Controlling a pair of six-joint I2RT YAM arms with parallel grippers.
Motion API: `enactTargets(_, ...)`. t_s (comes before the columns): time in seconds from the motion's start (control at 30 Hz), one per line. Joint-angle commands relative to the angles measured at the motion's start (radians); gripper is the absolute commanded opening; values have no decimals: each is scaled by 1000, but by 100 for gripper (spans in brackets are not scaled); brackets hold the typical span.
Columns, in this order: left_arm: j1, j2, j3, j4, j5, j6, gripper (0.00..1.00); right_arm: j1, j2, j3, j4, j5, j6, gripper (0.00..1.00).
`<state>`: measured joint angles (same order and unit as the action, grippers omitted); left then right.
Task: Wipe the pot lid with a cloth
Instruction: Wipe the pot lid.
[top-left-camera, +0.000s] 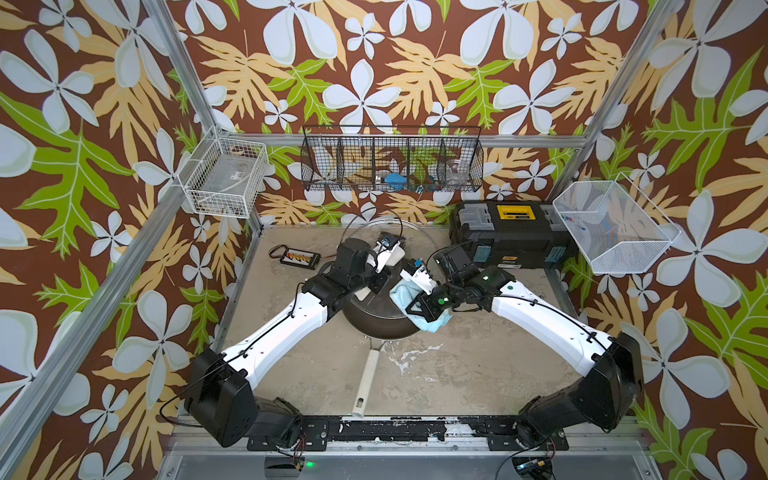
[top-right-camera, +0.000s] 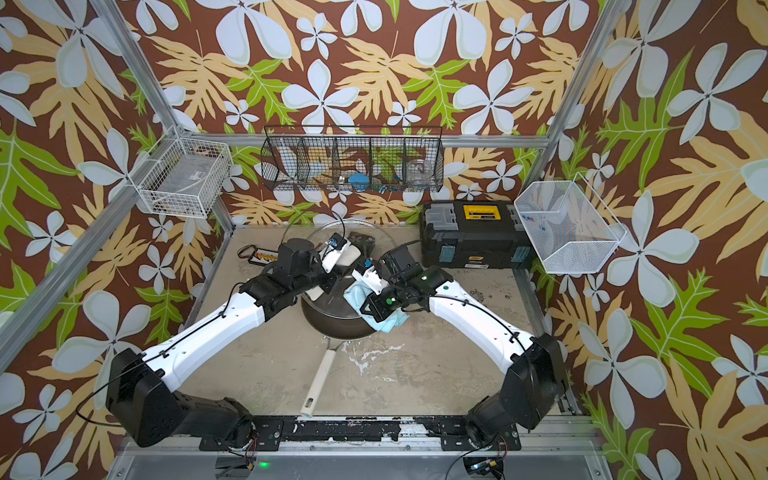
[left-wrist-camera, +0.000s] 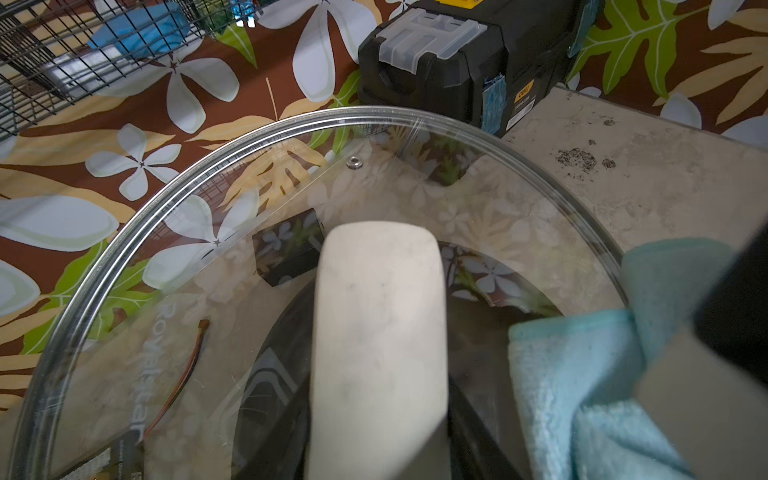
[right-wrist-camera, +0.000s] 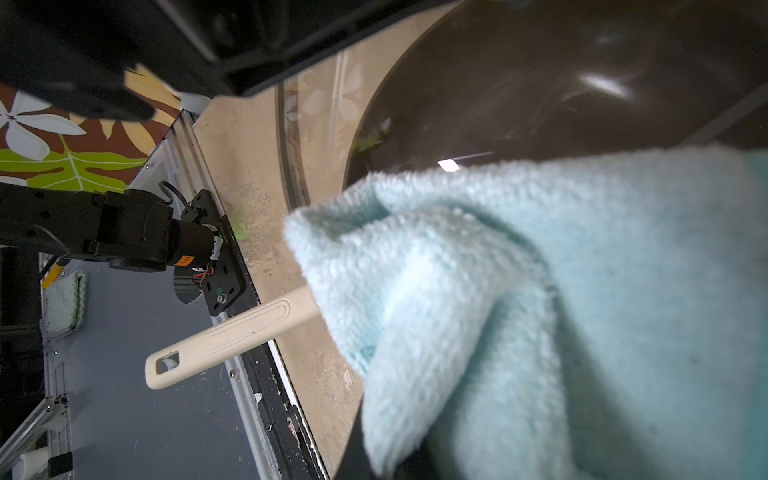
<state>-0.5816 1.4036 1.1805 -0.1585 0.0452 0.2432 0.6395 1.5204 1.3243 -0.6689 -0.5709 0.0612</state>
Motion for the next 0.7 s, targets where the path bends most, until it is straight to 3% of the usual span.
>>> enactTargets(0.0, -5, -3, 15, 246, -40, -49, 0, 3, -11, -6, 53, -60, 39, 0)
enactTargets(0.37, -4, 17, -17, 228, -177, -210, 0, -14, -106, -36, 44, 26, 54, 0)
enactTargets(0.67, -7, 10, -24, 146, -266, -402, 0, -206, -287, -142, 23, 112, 52, 0)
